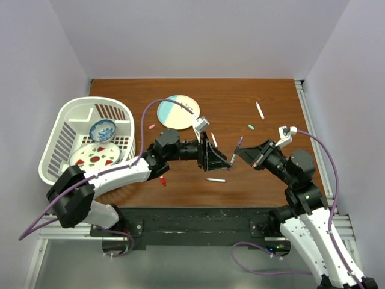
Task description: Insert the pens into the pen caps
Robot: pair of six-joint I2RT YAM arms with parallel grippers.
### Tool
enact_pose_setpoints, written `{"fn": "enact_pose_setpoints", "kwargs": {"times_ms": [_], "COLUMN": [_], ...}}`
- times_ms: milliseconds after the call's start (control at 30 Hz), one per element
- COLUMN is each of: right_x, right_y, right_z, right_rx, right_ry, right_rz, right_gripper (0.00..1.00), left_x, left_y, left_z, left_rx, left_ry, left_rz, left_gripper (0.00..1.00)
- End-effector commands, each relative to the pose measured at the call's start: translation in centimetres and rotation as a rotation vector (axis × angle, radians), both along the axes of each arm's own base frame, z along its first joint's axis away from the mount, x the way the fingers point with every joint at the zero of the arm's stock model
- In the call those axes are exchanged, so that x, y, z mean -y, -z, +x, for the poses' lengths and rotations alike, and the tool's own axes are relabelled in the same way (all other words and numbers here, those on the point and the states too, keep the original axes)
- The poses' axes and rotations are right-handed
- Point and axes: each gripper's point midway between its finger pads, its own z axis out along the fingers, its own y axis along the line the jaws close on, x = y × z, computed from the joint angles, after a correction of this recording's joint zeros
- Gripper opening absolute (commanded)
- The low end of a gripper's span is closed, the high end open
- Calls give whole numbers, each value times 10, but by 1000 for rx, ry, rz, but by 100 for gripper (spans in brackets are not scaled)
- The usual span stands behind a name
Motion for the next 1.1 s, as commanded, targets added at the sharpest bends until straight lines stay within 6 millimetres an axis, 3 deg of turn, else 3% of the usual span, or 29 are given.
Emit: {"fn": "enact_pose_setpoints", "kwargs": {"times_ms": [0,167,300,400,600,767,833,867,900,967,1067], "right_x": [-5,-2,1,3,3,3,3,2,2,0,-5], "right_y": [-7,-9,-11,-12,-12,-15,-16,-16,-16,-18,-18], "right_z": [-2,-1,2,4,7,8,8,7,7,6,3], "right_rx": [39,45,50,53,47,48,51,49,48,53,65], "right_ry": [-35,-10,16,32,39,43,43,41,39,26,-13], "right_rz": [22,30,31,32,45,57,62,63,66,78,82], "right_gripper": [0,0,0,0,0,0,0,0,0,0,2], "left_x": [7,6,5,6,10,13,15,15,16,16,16], "left_y": [-23,-16,-14,-7,0,4,1,1,-4,-9,-19], "left_z": [-5,-8,-11,-13,-11,-11,-12,-13,-13,-15,-14], "left_rx": [45,38,34,16,4,1,3,-9,1,-13,-15], "left_ry": [50,69,84,95,97,106,112,122,125,127,125], "left_rz": [-71,-67,-73,-64,-55,-55,-65,-71,-90,-109,-145], "left_gripper": [64,60,47,47,57,52,41,33,18,4,0]}}
